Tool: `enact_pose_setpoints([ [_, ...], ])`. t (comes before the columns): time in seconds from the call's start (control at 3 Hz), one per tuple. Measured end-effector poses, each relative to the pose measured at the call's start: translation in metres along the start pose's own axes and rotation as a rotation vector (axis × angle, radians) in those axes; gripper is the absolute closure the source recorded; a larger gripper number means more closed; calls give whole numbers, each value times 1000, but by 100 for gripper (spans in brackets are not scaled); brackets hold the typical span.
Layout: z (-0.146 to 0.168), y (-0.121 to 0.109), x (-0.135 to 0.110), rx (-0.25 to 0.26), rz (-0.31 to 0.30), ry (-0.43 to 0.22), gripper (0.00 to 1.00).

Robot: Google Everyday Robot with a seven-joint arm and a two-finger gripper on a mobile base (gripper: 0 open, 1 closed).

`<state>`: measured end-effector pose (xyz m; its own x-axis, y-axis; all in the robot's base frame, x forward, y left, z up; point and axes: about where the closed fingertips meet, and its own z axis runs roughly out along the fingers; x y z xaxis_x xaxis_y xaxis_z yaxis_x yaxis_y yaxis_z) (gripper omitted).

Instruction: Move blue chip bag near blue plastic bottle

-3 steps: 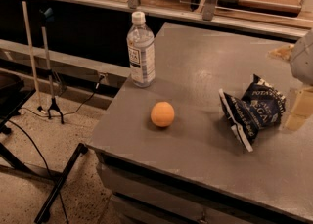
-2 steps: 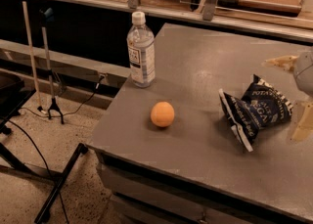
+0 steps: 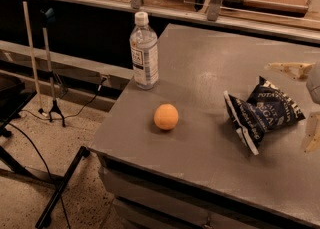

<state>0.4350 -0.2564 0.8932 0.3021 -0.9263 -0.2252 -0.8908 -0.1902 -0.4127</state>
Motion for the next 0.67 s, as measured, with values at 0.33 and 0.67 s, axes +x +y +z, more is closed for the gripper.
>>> enact_pose_setpoints([
  [0.33, 18, -5, 0, -82, 31, 8, 0],
  [0.67, 32, -8, 0, -127, 55, 11, 0],
])
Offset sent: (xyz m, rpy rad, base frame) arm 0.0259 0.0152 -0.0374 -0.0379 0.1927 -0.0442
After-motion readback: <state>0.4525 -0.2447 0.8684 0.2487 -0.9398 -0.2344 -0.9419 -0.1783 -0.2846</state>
